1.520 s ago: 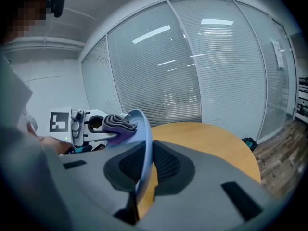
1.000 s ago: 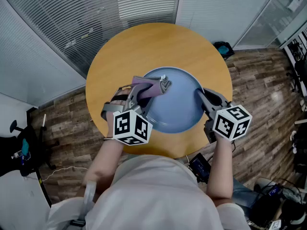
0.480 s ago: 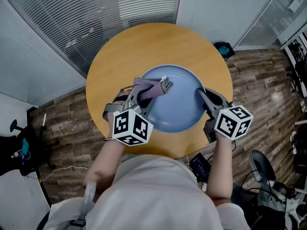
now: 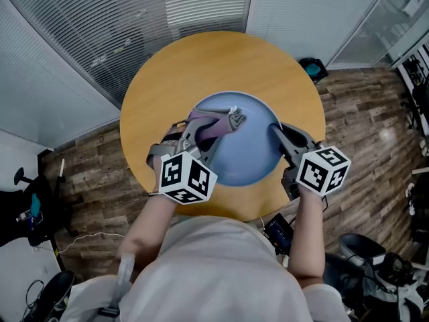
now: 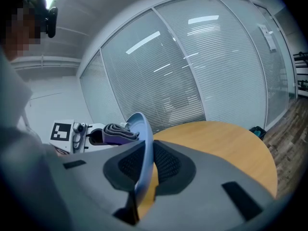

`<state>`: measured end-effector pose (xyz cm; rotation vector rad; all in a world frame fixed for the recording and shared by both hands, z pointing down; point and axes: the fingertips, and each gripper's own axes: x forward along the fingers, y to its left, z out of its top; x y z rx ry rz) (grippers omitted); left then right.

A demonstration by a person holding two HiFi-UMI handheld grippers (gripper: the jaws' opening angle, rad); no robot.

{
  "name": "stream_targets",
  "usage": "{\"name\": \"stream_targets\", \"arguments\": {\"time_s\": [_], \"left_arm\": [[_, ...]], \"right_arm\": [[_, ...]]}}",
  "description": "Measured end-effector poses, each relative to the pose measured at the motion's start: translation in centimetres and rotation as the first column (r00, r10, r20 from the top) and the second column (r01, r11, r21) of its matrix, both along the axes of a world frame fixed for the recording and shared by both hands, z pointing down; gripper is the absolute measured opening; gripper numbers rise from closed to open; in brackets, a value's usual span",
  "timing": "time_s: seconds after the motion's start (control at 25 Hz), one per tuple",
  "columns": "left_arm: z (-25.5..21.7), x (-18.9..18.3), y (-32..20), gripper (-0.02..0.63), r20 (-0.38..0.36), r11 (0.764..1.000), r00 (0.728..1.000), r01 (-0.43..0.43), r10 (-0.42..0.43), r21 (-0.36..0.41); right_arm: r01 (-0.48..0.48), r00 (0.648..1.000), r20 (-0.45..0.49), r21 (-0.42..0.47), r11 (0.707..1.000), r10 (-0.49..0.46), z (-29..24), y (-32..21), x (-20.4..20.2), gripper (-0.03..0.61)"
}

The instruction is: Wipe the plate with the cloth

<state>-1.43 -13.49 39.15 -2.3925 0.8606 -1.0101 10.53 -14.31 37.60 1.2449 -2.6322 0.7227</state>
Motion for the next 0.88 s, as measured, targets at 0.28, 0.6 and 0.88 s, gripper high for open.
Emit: {"name": "stream_targets", "arguments": {"time_s": [0.28, 0.6, 0.88], "left_arm": [[0.0, 0.3, 0.1, 0.078, -0.008, 1.000, 1.000, -0.010, 0.010, 0.000], [-0.4, 0.5, 0.0, 0.078, -0.005, 1.000, 1.000, -0.018, 0.018, -0.001], [-0.5, 1.1, -0.2, 0.080, -0.009, 1.000, 1.000, -0.025, 0.025, 0.003]], "right_arm": [[0.023, 1.000, -0.007, -0.006, 1.000, -0.024, 0.3, 0.2, -1.0, 0.041], [0.042, 0.999, -0.016, -0.016, 0.999, -0.042, 0.3, 0.3, -1.7, 0.043], [0.054, 0.998, -0.017, -0.025, 0.998, -0.054, 0.7, 0.5, -2.1, 0.043]]}}
